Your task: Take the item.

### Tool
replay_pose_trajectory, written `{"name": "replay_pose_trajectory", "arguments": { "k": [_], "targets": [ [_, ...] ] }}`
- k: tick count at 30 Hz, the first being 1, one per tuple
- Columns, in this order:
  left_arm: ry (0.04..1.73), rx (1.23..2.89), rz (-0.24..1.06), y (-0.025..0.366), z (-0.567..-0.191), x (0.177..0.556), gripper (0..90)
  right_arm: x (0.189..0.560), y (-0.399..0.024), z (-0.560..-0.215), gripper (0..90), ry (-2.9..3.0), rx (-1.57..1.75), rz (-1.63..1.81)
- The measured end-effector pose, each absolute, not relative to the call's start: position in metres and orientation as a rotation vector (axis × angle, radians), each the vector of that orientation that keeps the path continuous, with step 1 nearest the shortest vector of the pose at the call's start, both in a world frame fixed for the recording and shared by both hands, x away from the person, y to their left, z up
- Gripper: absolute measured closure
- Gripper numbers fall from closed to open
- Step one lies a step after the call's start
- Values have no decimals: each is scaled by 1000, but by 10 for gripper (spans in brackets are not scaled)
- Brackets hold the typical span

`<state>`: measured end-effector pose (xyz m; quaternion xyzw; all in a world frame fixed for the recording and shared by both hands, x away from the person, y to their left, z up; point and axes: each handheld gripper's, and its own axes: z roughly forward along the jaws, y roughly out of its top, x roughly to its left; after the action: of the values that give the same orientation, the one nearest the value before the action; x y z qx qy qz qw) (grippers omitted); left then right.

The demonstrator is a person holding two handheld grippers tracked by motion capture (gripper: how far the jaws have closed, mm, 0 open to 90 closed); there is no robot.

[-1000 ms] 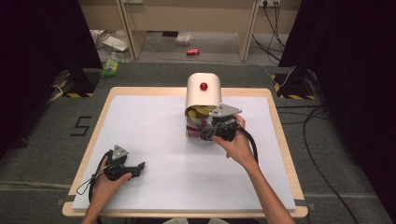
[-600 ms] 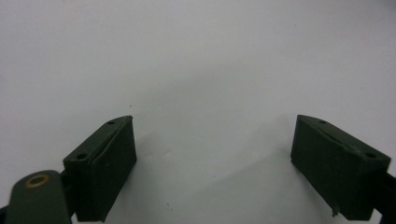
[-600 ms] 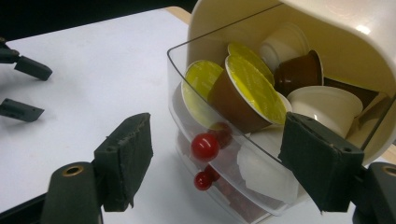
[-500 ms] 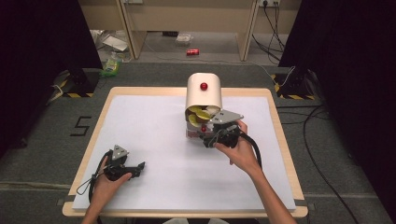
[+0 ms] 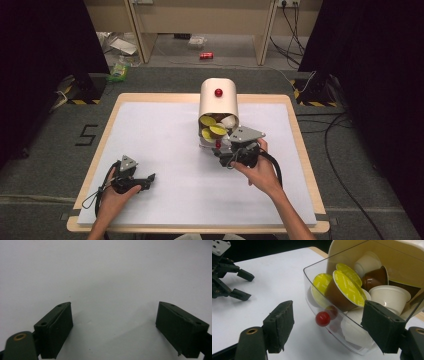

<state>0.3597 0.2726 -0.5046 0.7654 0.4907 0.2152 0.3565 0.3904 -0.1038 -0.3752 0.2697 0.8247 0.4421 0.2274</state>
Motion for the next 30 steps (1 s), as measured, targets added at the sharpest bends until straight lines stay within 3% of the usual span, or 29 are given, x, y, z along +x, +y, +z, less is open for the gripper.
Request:
{"name": "replay_pose_trajectory", "arguments": {
  "k": [30],
  "targets": [
    [1267, 1976, 556, 273, -505, 360, 134, 367, -108, -381, 264, 2295, 715, 1200]
  ]
}}
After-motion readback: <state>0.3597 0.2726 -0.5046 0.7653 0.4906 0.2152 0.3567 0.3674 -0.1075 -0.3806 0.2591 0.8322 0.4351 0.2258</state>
